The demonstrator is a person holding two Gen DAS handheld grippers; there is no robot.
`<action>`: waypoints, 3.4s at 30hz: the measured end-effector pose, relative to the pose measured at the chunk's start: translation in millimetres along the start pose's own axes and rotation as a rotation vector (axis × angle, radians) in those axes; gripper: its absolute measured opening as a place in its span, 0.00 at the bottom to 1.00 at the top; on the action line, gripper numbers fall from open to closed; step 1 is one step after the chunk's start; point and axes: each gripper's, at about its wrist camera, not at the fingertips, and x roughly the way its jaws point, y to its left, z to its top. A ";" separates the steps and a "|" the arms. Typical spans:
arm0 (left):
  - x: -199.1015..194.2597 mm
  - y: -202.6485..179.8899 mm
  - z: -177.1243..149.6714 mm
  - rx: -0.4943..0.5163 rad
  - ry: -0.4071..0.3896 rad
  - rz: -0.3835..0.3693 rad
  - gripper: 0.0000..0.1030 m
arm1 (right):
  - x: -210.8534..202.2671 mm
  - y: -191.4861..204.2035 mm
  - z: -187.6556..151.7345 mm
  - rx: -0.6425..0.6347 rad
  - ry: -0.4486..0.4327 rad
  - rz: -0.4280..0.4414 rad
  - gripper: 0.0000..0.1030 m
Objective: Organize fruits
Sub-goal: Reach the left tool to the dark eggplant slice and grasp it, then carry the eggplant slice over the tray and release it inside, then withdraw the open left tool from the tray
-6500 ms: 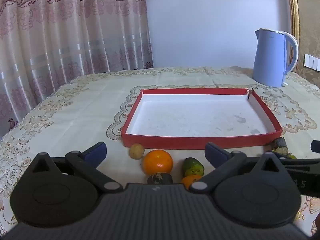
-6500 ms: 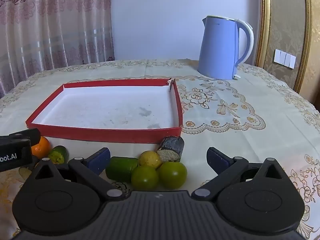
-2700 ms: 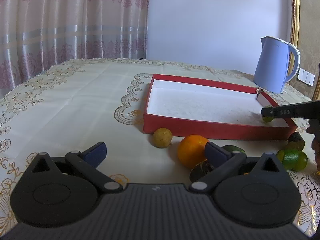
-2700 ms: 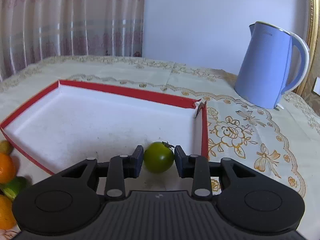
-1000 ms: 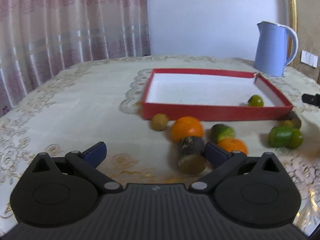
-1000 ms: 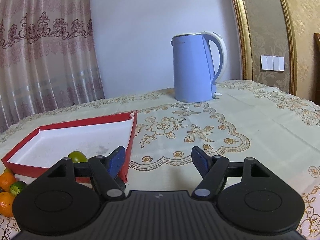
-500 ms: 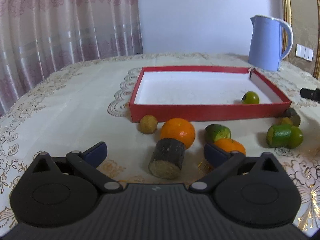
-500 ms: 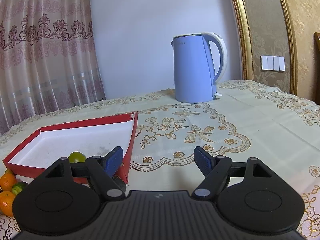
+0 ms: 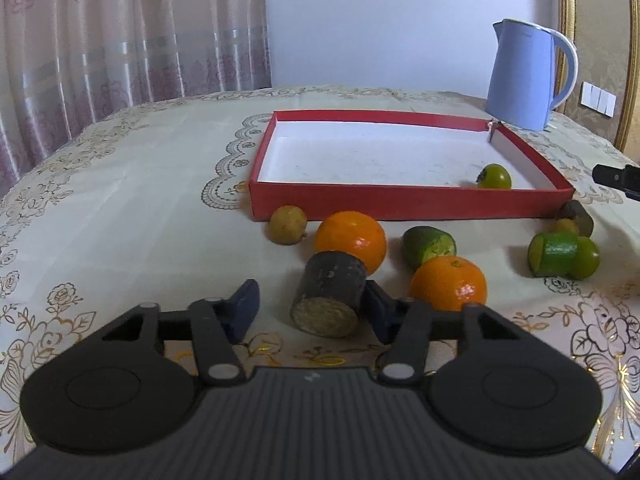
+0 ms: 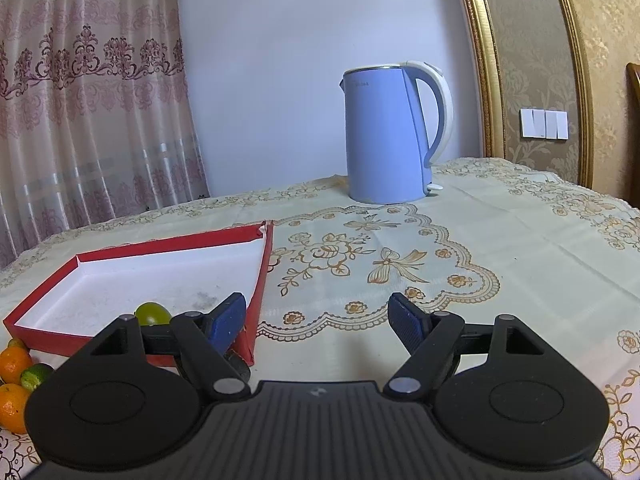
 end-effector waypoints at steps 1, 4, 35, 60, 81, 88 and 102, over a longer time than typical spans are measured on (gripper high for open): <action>-0.3 -0.8 0.0 0.001 0.001 -0.002 0.42 | 0.7 0.1 0.1 0.000 0.001 0.001 0.76; -0.7 -3.6 0.0 0.012 0.002 -0.008 0.32 | 0.7 0.0 -0.1 0.002 0.003 0.000 0.76; 45.9 -21.7 98.5 0.014 -0.078 -0.027 0.31 | 16.6 -21.7 -2.0 0.135 0.095 -0.052 0.93; 142.7 -25.8 125.5 0.004 0.071 0.062 0.41 | 24.2 -19.8 -1.5 0.116 0.135 -0.056 0.94; 97.0 -30.2 121.6 0.036 -0.047 0.108 0.67 | 24.1 -20.8 -2.9 0.120 0.138 -0.059 0.94; 64.2 -28.5 109.3 0.034 -0.072 0.099 0.72 | 24.5 -21.2 -2.8 0.122 0.137 -0.059 0.94; 11.7 -8.9 65.9 -0.018 -0.084 0.065 0.80 | 23.7 -21.4 -2.7 0.125 0.136 -0.060 0.95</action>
